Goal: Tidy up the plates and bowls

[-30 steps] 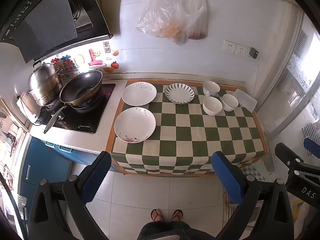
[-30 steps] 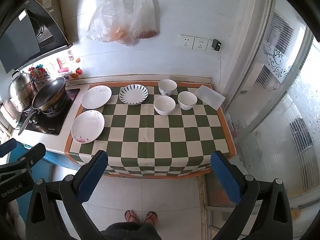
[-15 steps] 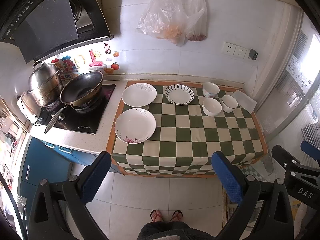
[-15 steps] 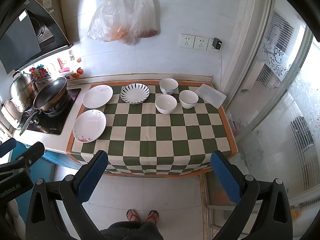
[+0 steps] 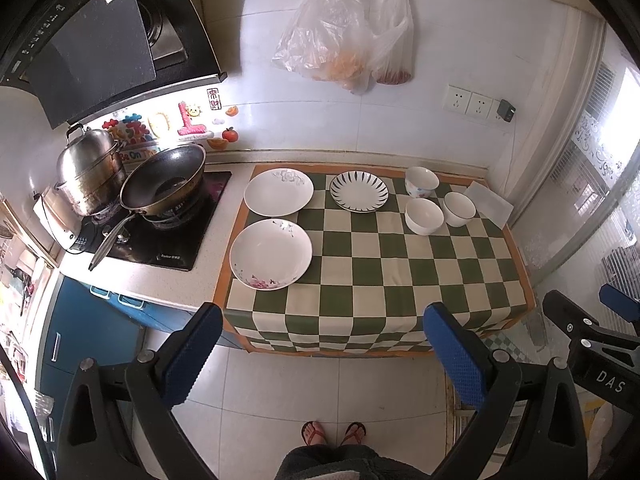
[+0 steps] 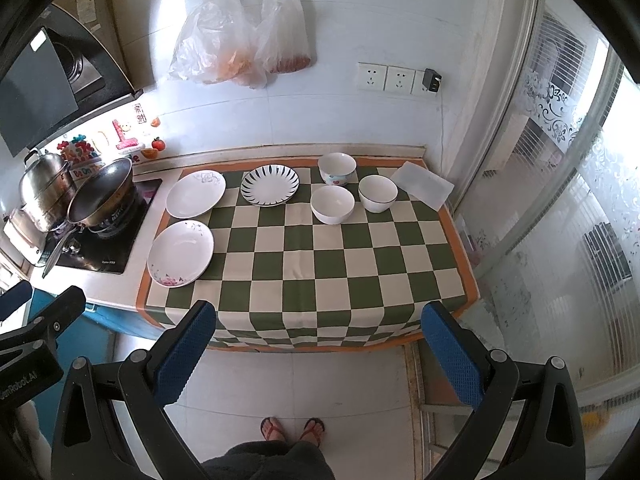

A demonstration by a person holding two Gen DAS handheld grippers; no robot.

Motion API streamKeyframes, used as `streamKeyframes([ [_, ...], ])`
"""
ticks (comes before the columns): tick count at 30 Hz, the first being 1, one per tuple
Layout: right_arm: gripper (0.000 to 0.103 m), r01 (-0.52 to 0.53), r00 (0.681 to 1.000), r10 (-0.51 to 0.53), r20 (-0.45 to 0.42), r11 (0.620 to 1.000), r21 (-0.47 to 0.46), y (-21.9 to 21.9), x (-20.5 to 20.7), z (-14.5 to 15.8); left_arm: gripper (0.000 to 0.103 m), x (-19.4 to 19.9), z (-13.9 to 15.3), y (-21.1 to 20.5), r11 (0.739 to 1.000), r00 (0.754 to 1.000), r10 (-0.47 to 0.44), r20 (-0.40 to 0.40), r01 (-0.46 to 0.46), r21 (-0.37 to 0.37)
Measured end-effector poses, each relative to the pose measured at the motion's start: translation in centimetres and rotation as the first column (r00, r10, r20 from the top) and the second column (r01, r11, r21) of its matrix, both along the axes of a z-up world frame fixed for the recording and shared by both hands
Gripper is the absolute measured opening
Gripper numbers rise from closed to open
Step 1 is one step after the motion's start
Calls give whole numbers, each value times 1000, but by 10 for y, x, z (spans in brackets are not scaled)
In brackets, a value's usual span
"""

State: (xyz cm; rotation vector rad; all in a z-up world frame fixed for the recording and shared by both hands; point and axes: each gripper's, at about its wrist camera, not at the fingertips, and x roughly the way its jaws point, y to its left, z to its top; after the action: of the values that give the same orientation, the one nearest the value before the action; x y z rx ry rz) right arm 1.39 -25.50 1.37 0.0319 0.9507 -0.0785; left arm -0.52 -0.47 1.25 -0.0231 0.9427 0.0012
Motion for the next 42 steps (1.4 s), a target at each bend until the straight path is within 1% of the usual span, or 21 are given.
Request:
streamKeyframes([
  [17,103,2,1000,-2,-8,1000,-1,3,1,-6,103,3,-4,5,1000,1000,0,-9,0,-9],
  [42,103,-2,1000,2,-7,1000,0,3,3,-5,103,3,-8,5,1000,1000,0,-9,0,-7],
])
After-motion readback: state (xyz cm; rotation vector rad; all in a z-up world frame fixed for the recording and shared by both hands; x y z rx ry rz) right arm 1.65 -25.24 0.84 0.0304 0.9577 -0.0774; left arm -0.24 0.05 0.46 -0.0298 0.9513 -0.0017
